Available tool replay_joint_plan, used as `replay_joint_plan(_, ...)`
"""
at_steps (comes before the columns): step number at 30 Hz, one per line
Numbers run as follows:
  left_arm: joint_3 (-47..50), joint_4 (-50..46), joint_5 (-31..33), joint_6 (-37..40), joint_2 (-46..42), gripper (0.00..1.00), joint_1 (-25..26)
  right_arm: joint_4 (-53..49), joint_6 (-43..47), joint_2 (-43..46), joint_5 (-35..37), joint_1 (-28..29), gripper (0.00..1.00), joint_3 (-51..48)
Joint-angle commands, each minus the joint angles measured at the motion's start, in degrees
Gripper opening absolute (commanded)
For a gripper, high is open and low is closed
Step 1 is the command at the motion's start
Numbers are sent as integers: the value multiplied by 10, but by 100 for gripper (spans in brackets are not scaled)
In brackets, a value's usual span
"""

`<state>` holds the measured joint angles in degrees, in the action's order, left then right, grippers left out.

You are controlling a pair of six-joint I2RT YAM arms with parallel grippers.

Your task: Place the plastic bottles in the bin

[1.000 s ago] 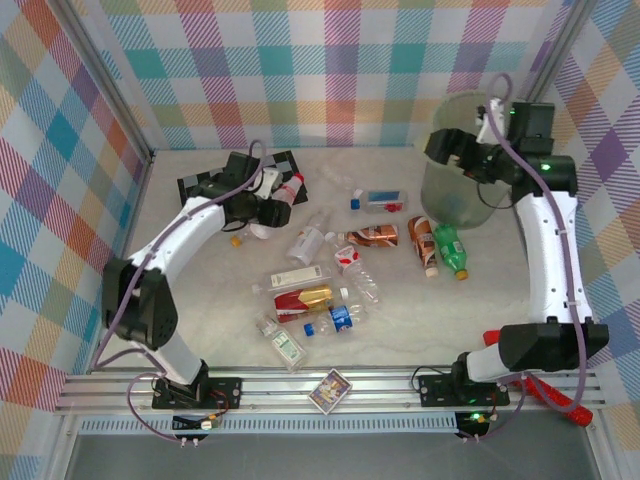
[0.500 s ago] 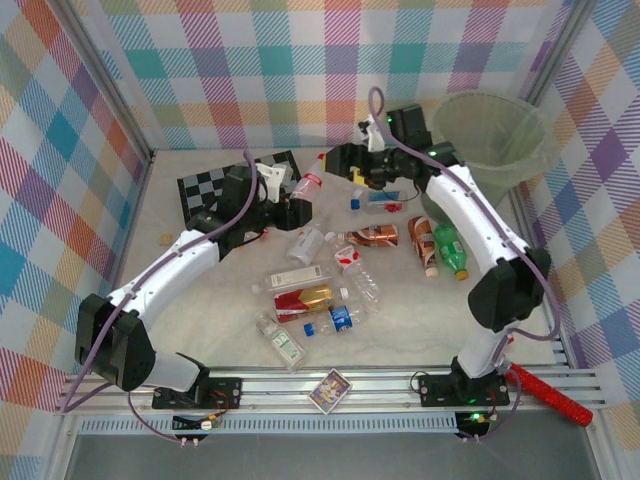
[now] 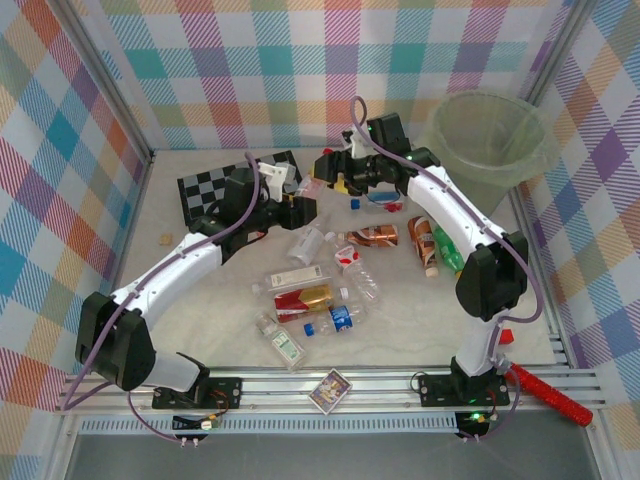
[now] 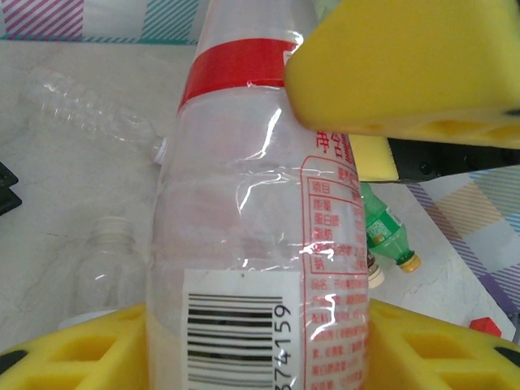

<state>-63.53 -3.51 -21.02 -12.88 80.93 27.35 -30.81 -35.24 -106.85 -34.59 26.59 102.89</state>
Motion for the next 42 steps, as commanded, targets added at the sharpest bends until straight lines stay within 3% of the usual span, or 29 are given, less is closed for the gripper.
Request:
replay_joint_plan(1, -8, 33, -22, -2, 9, 57, 6, 30, -17, -4, -3, -1, 66, -12)
replay_joint_plan(7, -6, 39, -17, -4, 13, 58, 8, 47, -30, 3, -1, -5, 48, -23)
replay_joint_plan(14, -9, 35, -17, -7, 22, 61, 8, 62, -32, 12, 0, -9, 47, -38)
replay_joint_plan(27, -15, 5, 3, -1, -4, 97, 7, 18, 12, 25, 27, -37, 40, 8)
replay_joint_plan(34, -34, -64, 40, -5, -20, 99, 6, -76, 90, 50, 78, -104, 39, 105)
replay_joint_plan(42, -36, -106, 118, -21, -15, 94, 0, -151, 139, 93, 112, -238, 38, 204)
